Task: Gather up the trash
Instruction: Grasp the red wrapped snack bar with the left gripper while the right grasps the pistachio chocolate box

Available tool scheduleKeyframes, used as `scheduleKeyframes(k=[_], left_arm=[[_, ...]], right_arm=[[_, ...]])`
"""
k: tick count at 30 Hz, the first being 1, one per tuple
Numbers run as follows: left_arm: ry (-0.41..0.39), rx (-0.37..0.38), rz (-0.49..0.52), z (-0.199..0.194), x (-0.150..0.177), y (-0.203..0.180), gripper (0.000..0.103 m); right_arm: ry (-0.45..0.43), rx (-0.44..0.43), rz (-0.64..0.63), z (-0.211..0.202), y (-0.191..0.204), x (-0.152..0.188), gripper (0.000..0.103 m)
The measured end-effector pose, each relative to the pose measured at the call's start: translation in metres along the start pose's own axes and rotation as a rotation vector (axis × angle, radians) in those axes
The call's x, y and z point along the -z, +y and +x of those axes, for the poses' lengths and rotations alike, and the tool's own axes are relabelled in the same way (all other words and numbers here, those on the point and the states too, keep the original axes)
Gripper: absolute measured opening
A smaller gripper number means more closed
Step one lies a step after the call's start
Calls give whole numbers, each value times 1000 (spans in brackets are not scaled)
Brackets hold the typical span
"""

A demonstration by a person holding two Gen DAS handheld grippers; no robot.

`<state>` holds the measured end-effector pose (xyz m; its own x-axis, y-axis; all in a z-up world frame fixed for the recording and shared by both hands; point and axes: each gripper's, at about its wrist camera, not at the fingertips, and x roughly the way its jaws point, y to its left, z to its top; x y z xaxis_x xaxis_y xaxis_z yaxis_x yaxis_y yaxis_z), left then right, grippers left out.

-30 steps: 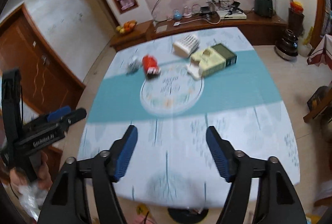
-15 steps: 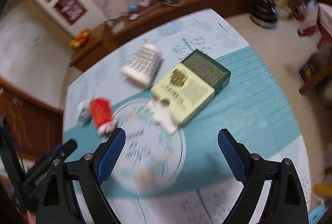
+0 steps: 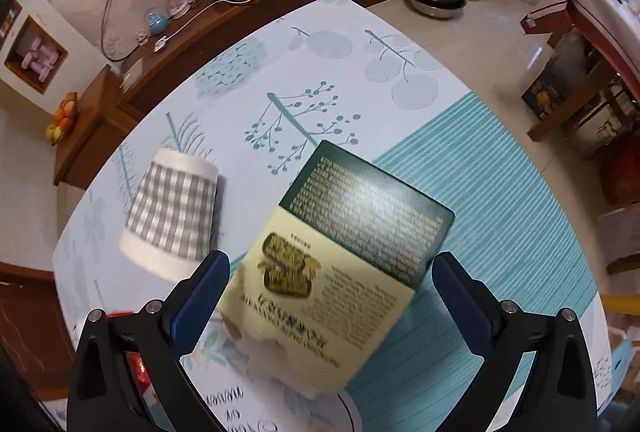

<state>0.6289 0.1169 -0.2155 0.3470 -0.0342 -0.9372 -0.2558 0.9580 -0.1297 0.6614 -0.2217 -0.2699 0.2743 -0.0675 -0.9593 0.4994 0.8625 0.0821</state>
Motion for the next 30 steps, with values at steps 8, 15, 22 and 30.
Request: scheduleKeyframes(k=[8, 15, 22, 30], left_arm=[[22, -22, -11, 15, 1, -2, 72], [27, -19, -50, 27, 7, -1, 69], [4, 22, 5, 16, 28, -11, 43], [-2, 57, 34, 1, 65, -13, 42]], right_arm=[[-33, 147, -49, 22, 21, -4, 103], [-29, 228, -83, 29, 28, 0, 102], [-42, 238, -176, 21, 17, 31, 102], [-1, 166, -107, 22, -29, 69, 103]])
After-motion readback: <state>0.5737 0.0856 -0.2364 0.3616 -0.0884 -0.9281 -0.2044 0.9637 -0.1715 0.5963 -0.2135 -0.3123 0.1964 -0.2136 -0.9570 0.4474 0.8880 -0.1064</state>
